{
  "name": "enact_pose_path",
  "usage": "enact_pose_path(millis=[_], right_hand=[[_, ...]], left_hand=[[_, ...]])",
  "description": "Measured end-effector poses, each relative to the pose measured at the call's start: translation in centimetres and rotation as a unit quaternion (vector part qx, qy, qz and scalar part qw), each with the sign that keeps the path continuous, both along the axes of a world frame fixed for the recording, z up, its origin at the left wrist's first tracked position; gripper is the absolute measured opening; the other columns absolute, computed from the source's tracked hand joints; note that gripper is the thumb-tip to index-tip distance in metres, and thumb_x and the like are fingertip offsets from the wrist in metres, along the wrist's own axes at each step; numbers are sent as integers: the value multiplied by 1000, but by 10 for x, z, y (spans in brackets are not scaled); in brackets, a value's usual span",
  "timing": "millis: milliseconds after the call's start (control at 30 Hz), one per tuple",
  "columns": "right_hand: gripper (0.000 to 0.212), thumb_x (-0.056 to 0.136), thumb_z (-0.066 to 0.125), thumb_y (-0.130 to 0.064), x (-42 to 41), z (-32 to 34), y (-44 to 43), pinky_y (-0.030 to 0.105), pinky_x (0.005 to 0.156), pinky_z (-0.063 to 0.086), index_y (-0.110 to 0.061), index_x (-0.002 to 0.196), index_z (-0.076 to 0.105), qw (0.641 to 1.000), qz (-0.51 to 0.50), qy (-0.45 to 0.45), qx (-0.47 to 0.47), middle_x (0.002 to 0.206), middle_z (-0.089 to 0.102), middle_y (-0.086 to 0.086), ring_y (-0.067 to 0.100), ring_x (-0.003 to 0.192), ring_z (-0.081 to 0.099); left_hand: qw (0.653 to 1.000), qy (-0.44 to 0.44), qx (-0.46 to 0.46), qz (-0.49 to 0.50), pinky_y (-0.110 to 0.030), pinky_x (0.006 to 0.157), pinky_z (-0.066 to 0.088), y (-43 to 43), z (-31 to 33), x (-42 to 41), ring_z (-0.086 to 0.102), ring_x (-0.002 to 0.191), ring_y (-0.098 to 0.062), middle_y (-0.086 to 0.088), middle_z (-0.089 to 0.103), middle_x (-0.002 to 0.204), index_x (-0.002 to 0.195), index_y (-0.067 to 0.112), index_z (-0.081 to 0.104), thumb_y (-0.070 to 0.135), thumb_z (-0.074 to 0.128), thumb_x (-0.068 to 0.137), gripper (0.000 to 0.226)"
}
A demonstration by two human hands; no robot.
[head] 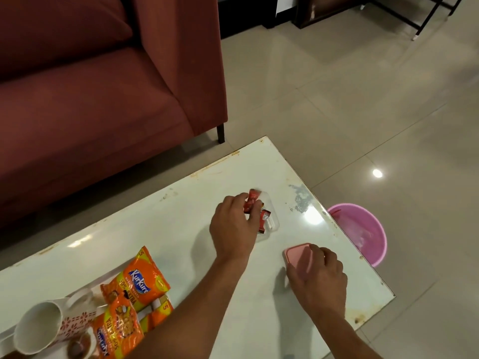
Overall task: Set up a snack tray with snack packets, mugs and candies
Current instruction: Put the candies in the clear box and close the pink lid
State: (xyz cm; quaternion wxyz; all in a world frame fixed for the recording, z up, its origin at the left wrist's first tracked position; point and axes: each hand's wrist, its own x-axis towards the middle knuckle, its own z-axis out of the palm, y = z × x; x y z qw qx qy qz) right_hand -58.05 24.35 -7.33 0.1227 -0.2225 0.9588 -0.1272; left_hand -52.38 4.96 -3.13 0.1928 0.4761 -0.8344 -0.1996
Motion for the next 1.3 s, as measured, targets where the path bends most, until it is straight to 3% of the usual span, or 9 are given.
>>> enact_pose_path(millis=[100,267,367,500,600,733,900,1067,1300], right_hand=[[74,70,78,-56,4,4,-2,50,88,50,-14,126,54,999,9,-11,39,127,57,14,38,112,55],[74,76,75,-53,-1,17,-6,48,89,52,-17,136,50,999,-12,-50,-6,127,58,14,37,112,56],[83,76,80,-41,-1,40,-17,42,88,58,-28,147,40,963,-86,-148,-207,129,53,0,15,110,59],[83,79,76,-26,-3,78,-34,12,72,55,-36,151,36,867,-93,-257,-417,130,55,-7,0,109,61],[78,70,75,-34,-2,92,-49,24,86,57,-31,142,47,851,-37,-245,-462,132,55,-4,12,120,60],[76,65,81,-34,-4,88,-61,33,99,54,-22,133,50,882,1,-173,-438,127,54,-6,17,123,58],[81,67,88,-38,0,61,-79,34,96,52,-24,136,47,939,-16,-100,-327,120,54,-12,7,113,56],[79,65,81,-58,4,38,-103,35,90,51,-19,129,55,979,-23,-47,-199,119,56,0,22,112,51],[81,62,84,-59,9,27,-115,37,74,55,-20,124,50,986,-77,-55,-137,117,52,-1,23,104,58]], left_hand=[[998,-4,50,33,-29,65,57,9,-3,2,70,88,-15,5,72,100,115,22,71,60,52,95,47],[982,72,128,117,-21,69,42,25,-2,19,68,99,-15,5,69,111,116,23,67,45,39,103,38],[958,126,195,170,-19,70,39,33,2,28,66,101,-16,5,70,112,113,22,68,39,39,105,35],[909,166,362,122,-31,75,51,49,21,28,70,87,-16,9,75,92,97,26,71,56,41,100,42],[852,153,498,49,-28,64,50,48,36,23,70,71,-11,9,74,82,90,27,75,53,54,95,34],[827,194,524,65,-22,55,47,17,36,11,69,69,-11,2,77,88,98,21,76,22,66,91,12],[875,196,430,111,-38,88,60,-30,22,-12,68,95,-14,5,72,102,104,24,70,14,71,88,19],[946,114,300,40,-27,91,53,-51,17,-36,64,90,-9,8,72,99,111,20,72,16,72,90,21],[970,25,240,-39,-26,93,53,-54,-3,-45,65,91,-10,1,76,111,116,18,73,18,71,93,23]])
